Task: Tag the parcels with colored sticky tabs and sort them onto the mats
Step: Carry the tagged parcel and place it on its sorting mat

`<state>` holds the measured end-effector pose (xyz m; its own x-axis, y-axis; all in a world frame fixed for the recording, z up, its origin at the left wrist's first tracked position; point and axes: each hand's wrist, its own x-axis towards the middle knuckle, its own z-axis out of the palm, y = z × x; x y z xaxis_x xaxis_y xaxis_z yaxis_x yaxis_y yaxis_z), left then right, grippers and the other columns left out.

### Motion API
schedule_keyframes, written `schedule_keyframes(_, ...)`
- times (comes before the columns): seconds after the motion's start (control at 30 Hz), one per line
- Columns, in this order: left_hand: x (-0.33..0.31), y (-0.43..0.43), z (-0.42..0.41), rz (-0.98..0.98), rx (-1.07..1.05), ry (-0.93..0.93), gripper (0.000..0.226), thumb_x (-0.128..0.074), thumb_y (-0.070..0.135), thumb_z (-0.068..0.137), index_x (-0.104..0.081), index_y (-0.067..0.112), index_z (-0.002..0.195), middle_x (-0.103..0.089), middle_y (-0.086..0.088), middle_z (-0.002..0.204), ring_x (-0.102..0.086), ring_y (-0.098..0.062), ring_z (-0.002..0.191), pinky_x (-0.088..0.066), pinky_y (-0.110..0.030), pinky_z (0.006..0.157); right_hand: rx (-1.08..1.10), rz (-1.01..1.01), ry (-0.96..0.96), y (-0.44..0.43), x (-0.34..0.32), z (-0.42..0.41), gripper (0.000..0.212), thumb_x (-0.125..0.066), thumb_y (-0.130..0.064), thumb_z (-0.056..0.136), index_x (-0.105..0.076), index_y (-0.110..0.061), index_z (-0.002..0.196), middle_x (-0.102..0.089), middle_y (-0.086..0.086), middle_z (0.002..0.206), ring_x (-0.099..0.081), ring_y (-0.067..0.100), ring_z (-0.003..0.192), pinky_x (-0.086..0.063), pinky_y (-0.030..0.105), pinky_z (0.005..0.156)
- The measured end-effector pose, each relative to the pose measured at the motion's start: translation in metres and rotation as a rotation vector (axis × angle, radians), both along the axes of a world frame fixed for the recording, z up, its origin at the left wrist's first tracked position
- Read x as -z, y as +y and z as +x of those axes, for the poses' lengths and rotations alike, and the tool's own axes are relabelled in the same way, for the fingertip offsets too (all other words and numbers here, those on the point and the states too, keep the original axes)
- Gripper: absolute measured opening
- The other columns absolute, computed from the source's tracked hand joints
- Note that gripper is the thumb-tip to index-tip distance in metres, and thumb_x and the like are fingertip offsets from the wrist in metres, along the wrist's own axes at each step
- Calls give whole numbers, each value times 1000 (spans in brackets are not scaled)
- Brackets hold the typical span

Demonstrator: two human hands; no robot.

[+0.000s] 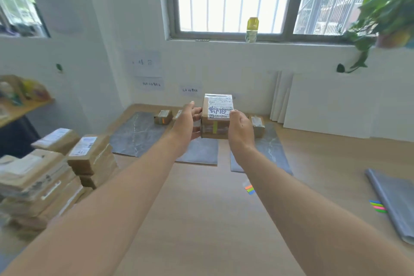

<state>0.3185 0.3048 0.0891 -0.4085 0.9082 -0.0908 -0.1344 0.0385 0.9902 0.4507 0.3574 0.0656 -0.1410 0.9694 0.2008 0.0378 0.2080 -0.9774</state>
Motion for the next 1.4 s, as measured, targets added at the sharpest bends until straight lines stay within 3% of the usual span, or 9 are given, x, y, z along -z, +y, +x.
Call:
schedule_keyframes(0.2,-17,13,-17,21,-55,1,55,-25,52,103,-69,20,114,-70,-5,116,-66,-28,97,-49,-49,103,-48,15,-29,19,-17,-17,31,-39,-31,100,-67,-23,89,-69,-2,89,-59,16,85,-47,36,77)
schedule_keyframes(0.33,-12,31,-43,32,-74,-7,54,-23,50,105,-66,20,117,-69,-3,111,-65,-20,82,-51,-39,92,-68,-3,-57,39,-14,-44,36,-40,-33,98,-67,-11,94,-69,14,98,-55,16,79,-44,36,74)
schedule_keyframes(0.4,-8,45,-64,8,-65,8,53,-24,50,105,-65,20,119,-68,-2,112,-66,-18,82,-52,-35,88,-80,-20,-67,52,-9,-63,35,-39,-36,98,-67,-15,91,-70,9,97,-57,16,82,-46,38,77)
schedule_keyframes(0.57,3,88,-134,-25,-27,49,48,-32,61,96,-68,31,103,-67,-3,122,-61,-29,117,-42,-51,109,-120,-30,-61,97,3,-127,33,-37,-34,101,-70,-31,107,-71,-15,103,-62,6,99,-46,29,80)
schedule_keyframes(0.7,21,141,-210,-12,-24,-9,45,-29,46,107,-65,20,110,-66,2,106,-62,-22,99,-47,-45,106,-120,-73,-69,144,19,-198,37,-37,-30,97,-71,-34,110,-74,-14,104,-66,11,104,-50,31,86)
schedule_keyframes(0.9,54,218,-307,-75,-5,-25,47,-31,49,106,-63,20,125,-63,1,97,-63,-19,90,-50,-42,103,-94,-201,-35,216,46,-291,43,-35,-30,88,-72,-35,110,-76,-10,109,-68,15,109,-52,43,102)
schedule_keyframes(1.07,82,276,-359,-115,6,-63,43,-30,49,106,-66,26,106,-65,2,89,-64,-18,81,-51,-42,98,-65,-288,-25,265,66,-345,44,-35,-30,87,-71,-30,113,-76,-6,111,-69,16,107,-54,43,100)
schedule_keyframes(1.27,125,342,-398,-157,42,-59,42,-27,49,107,-61,26,114,-63,2,96,-62,-19,95,-48,-42,103,-35,-352,-19,332,101,-384,38,-33,-29,96,-71,-34,102,-76,-7,109,-69,17,108,-53,45,101)
schedule_keyframes(1.4,157,390,-420,-176,15,-56,39,-30,48,106,-63,28,114,-66,8,96,-64,-16,97,-49,-38,100,-2,-424,3,376,134,-411,38,-35,-33,98,-72,-40,91,-75,-21,96,-66,15,109,-50,43,104)
